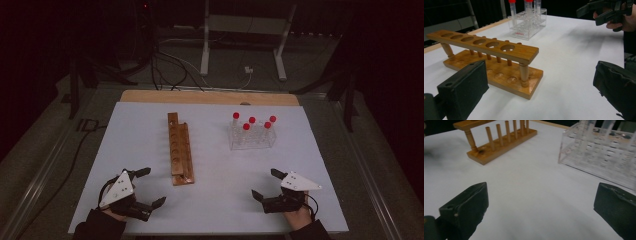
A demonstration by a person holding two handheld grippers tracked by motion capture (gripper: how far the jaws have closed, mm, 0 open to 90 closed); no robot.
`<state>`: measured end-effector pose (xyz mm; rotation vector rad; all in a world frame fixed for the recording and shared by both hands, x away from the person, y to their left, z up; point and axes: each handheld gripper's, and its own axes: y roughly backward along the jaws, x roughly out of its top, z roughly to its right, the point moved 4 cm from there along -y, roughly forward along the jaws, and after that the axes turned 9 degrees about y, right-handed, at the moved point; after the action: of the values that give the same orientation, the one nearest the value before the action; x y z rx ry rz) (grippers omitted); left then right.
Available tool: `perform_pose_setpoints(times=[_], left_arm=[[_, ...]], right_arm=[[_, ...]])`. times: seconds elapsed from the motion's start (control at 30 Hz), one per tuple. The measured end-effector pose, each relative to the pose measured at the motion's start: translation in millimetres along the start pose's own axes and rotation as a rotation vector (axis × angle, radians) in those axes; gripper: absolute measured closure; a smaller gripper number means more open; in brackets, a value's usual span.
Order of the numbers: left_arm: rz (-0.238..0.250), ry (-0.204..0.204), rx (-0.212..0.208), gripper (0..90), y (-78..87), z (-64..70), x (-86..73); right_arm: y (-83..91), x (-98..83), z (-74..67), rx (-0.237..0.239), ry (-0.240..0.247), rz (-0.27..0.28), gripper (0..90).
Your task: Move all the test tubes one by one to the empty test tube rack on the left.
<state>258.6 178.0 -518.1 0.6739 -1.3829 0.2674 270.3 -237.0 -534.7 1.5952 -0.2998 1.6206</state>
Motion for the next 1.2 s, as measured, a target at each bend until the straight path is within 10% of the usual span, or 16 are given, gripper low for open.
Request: perform_pose_setpoints(times=[0.53, 1.2], left_arm=[[0.018, 0.006, -0.004, 0.5, 1.1, 1.1, 0.7], [0.029, 0.008, -0.003, 0.5, 3.2, 1.1, 2.2]], right_arm=[[1.3, 5.7, -3.0, 0.042, -0.043, -0.020, 0.0], [13.3, 53.7, 10.2, -0.032, -0.031, 0.034, 0.0]])
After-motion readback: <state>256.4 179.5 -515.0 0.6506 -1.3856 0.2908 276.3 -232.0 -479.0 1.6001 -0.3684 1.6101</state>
